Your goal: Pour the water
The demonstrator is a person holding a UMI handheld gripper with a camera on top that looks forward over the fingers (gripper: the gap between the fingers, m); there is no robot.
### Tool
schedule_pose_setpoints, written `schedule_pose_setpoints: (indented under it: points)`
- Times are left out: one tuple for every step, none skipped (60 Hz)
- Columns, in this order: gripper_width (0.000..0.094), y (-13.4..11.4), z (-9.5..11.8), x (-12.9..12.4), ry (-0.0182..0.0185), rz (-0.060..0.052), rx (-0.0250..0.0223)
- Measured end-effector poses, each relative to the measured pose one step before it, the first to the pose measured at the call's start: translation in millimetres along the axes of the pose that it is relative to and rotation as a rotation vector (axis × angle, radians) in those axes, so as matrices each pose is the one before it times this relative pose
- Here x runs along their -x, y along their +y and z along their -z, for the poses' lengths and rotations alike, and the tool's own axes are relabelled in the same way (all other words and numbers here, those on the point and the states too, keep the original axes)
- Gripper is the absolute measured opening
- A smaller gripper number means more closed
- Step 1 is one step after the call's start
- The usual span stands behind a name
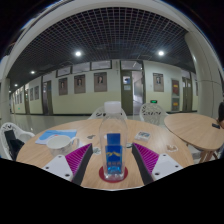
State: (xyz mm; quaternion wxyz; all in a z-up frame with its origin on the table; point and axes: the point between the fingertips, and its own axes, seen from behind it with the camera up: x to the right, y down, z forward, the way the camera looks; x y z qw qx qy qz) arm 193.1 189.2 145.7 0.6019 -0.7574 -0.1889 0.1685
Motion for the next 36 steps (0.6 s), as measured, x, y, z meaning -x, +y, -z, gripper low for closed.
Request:
schedule_pose_setpoints:
  points:
    - [0.0842,0.47,4.83,0.08,0.00138,-0.0018,0.00213]
    - [0.0843,0.27,5.13,-0.52,0.00297,-0.0033,0.00212]
    - [0.0844,1.23,5.19,0.25,0.00327,-0.0037,0.00207]
    - [0.0842,-4.77,7.85,-1.29,0.00196,-0.0045,0.00112]
    - [0.0843,13.59,0.95,7.03,0.00118,-0.0046,-0.00396]
    - [0.0841,-0.09,4.81,1.61,-0.00059,-0.0037,-0.00078]
    - [0.0841,0.24,5.12,2.33,-0.00213,-0.0048,-0.00005]
    - [0.0843,0.78,5.21,3.00,-0.00291,-0.0052,0.00334]
    - [0.0842,1.68,5.23,3.73,-0.00300,-0.0052,0.00595]
    - [0.0842,-1.65,11.02,3.27,-0.00325,-0.0071,0.00755]
    - [0.0841,8.78,13.38,8.07,-0.00263,-0.0084,0.00693]
    - [0.0841,3.08,5.51,4.36,-0.00174,-0.0078,0.00986]
    - [0.0841,2.97,5.19,5.16,-0.00284,-0.0080,0.00906]
    - [0.0843,1.96,5.05,5.69,-0.00492,-0.0069,0.00592]
    - [0.0845,1.49,4.85,6.14,-0.00669,-0.0067,0.00199]
    - [0.0842,2.16,14.23,10.09,-0.00938,-0.0071,0.00000]
    - [0.0841,0.97,4.45,7.53,-0.01003,-0.0067,-0.00078]
    - [0.0841,1.12,3.78,7.69,-0.01140,-0.0063,-0.00115]
    - [0.0840,1.28,3.39,7.84,-0.01270,-0.0060,-0.00026]
    - [0.0843,1.55,3.19,8.00,-0.01191,-0.0057,0.00044]
    - [0.0843,-1.78,6.02,8.54,-0.01051,-0.0067,0.00310]
    - [0.0841,4.97,8.72,7.14,-0.01105,-0.0039,0.00438]
    - [0.0844,2.33,2.41,7.29,-0.01275,-0.0023,0.00394]
    - [0.0845,2.24,1.88,7.08,-0.01311,-0.0023,0.00316]
    - [0.0843,2.25,1.99,5.77,-0.01306,-0.0019,0.00200]
    - [0.0841,2.19,1.83,5.65,-0.01242,-0.0017,0.00173]
    - [0.0843,2.48,1.00,5.13,-0.01230,-0.0009,0.00210]
    - [0.0841,2.37,0.74,4.91,-0.01206,-0.0011,0.00280]
    - [0.0842,-4.37,6.83,5.53,-0.01172,-0.0032,0.00402]
    - [0.0843,2.03,-0.19,2.45,-0.00872,-0.0035,0.00293]
    - [0.0841,2.01,0.41,2.65,-0.00711,-0.0073,0.00350]
    - [0.0843,1.89,0.98,1.97,-0.00586,-0.0115,0.00380]
    - [0.0843,1.91,0.66,1.88,-0.00631,-0.0153,0.00299]
    - [0.0841,1.33,0.70,1.75,-0.00876,-0.0173,0.00096]
    - [0.0841,-15.74,10.99,3.67,-0.01032,-0.0218,0.00845]
    - [0.0839,12.18,-4.43,2.57,-0.00939,-0.0171,0.00662]
